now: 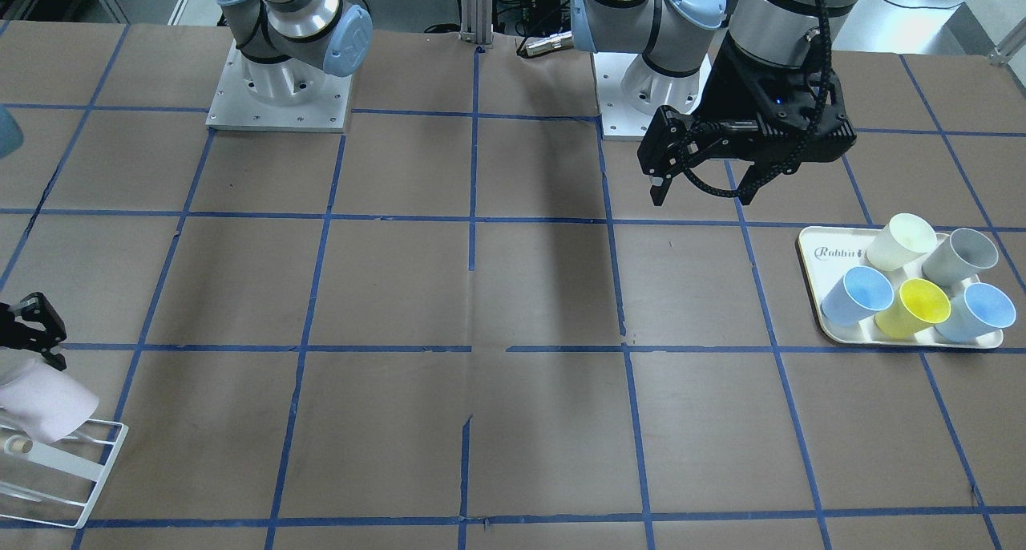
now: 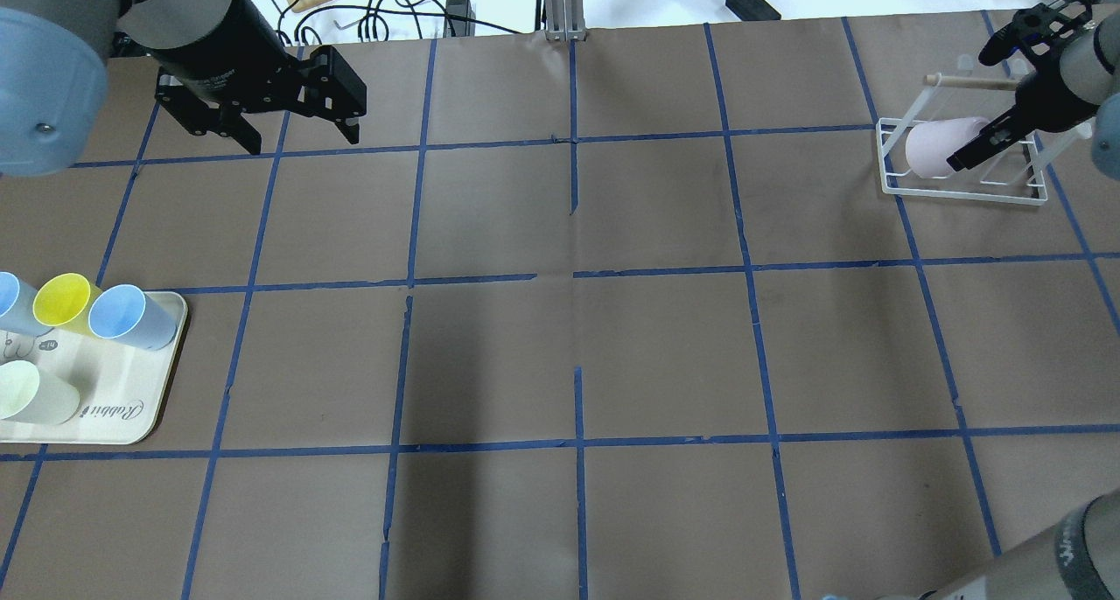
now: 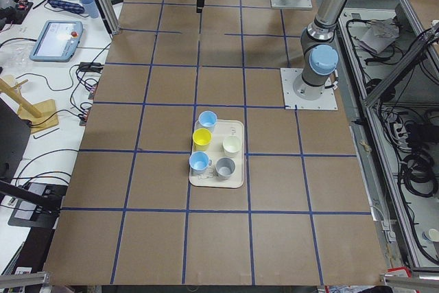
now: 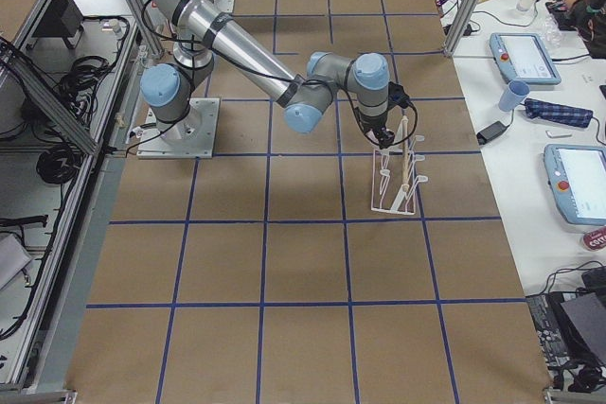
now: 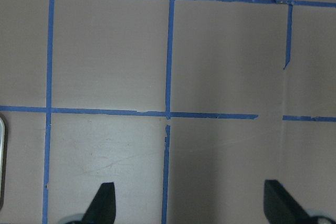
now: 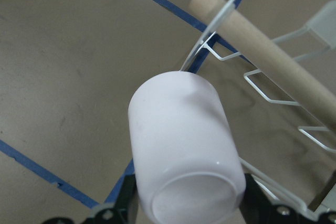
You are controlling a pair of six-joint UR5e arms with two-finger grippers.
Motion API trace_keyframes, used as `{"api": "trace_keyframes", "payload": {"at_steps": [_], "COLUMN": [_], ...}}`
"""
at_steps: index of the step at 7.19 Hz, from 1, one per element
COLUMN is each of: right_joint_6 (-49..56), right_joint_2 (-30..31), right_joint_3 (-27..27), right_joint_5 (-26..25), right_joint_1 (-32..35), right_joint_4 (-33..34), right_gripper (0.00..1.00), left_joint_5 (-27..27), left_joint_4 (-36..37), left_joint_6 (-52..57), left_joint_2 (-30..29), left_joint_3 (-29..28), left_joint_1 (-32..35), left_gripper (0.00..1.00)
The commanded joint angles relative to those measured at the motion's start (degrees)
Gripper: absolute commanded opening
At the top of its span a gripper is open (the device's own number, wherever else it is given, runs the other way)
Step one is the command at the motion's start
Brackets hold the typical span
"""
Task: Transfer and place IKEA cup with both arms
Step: 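Grasp the white cup on the wire rack with the right gripper, then lift the cup off the rack with the right gripper while the left arm reaches forward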
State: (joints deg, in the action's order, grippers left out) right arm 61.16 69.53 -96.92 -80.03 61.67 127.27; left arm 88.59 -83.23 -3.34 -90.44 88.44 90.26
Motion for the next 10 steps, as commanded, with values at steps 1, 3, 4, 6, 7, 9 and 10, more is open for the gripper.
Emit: {"api": "trace_keyframes", "payload": {"at_steps": [1,3,4,6,7,9,10], "right_joint_6": [0.1,0.0,-0.2,-0.2,-0.2,0.1,0.1], "right_joint_2": [0.2,0.6,0.8,2.5,4.3,7.1,8.1], "right_joint_3": [0.1,0.2,0.3,0.5,0.5,0.6,0.7], "right_joint_5": [0.0,-0.2,-0.3,-1.0,-1.1,-1.4,-1.7], "right_joint_1": [0.0,0.1,0.1,0.1,0.1,0.1,0.1], "right_joint_4": [-0.1,-0.5,-0.6,-1.0,-3.1,-5.8,-7.7], "right_gripper": [0.27,0.08,0.07,0.06,0.05,0.05,0.04], "left_joint_5": [0.0,-0.1,-0.1,-1.5,-1.8,-2.0,-4.2], "left_joint_4": [0.0,0.0,0.0,0.0,0.0,0.0,0.0], "left_joint_6": [0.0,0.1,0.1,0.1,0.1,0.4,2.1], "left_joint_2": [0.0,0.0,0.0,0.1,0.1,0.2,0.2], "left_joint_3": [0.0,0.0,0.1,0.1,0.2,0.2,0.4], "left_joint_1": [0.0,0.0,0.0,-0.1,-0.2,-0.3,-0.4], "left_gripper": [1.00,1.00,1.00,1.00,1.00,1.00,1.00]}}
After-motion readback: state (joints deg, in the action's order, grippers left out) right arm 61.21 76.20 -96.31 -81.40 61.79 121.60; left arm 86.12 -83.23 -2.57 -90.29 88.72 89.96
